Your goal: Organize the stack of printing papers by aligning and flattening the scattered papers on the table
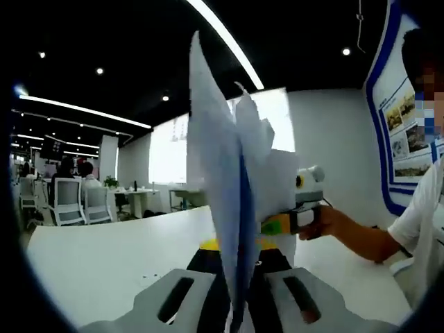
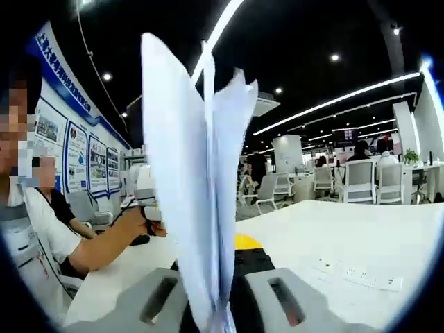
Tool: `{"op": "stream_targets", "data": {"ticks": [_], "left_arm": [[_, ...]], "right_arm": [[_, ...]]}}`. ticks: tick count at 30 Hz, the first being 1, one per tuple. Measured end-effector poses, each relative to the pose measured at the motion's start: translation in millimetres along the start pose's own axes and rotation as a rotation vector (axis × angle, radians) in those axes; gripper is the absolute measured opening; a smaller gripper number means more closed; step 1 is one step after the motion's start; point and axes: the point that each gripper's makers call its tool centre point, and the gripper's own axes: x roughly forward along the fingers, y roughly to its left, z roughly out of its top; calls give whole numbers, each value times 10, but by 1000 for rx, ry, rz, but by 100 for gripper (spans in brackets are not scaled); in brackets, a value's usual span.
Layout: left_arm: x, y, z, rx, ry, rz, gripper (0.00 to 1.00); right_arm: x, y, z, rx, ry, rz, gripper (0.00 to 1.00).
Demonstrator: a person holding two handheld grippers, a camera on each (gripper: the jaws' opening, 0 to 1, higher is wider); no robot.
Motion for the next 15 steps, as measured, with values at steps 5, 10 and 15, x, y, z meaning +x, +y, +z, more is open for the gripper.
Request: {"op": "stream_targets", "data": {"ticks": [5, 10, 15], "left_arm": [[43, 92, -227, -36, 30, 5, 25], [54, 133, -302, -7, 52, 20, 27], [87, 90, -273, -2, 37, 11, 31]], "right_arm": [[-4, -111, -204, 15, 43, -22, 23], [11, -274, -315, 32, 86, -88, 38], [18, -307, -271, 24, 91, -160, 67]]}}
